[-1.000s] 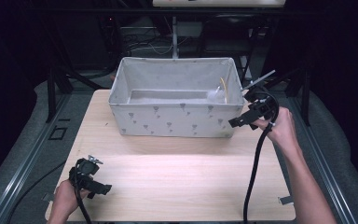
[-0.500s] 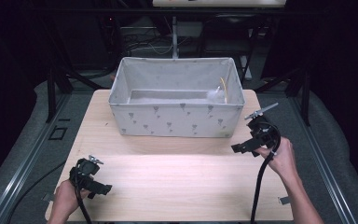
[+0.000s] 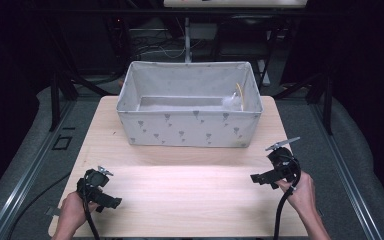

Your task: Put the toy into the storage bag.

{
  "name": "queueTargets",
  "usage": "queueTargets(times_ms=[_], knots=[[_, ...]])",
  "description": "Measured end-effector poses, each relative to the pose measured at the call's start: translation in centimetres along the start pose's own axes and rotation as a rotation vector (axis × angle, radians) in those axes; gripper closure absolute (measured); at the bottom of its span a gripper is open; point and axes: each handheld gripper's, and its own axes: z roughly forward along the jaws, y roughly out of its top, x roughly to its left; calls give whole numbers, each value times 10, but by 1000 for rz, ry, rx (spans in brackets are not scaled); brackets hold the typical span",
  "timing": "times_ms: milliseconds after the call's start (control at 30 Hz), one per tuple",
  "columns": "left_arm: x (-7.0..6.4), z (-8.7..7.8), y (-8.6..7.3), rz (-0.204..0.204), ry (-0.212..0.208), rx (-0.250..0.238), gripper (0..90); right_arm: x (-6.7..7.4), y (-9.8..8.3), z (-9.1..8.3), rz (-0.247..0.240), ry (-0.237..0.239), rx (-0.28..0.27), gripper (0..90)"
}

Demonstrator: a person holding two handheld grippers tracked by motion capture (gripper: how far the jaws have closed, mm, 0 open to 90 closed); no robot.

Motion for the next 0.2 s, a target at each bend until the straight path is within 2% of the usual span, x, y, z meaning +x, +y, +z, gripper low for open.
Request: queueTargets(times_ms=[100, 167, 200], knots=[[-1, -1, 1, 9, -2, -1, 1, -1, -4, 8, -32, -32, 49, 0], [0, -1, 0, 8, -4, -3, 1, -4, -5, 12, -30, -18, 64, 0], [2, -1, 0, 7, -3, -4, 1, -4, -6, 13, -28, -26, 63, 0]])
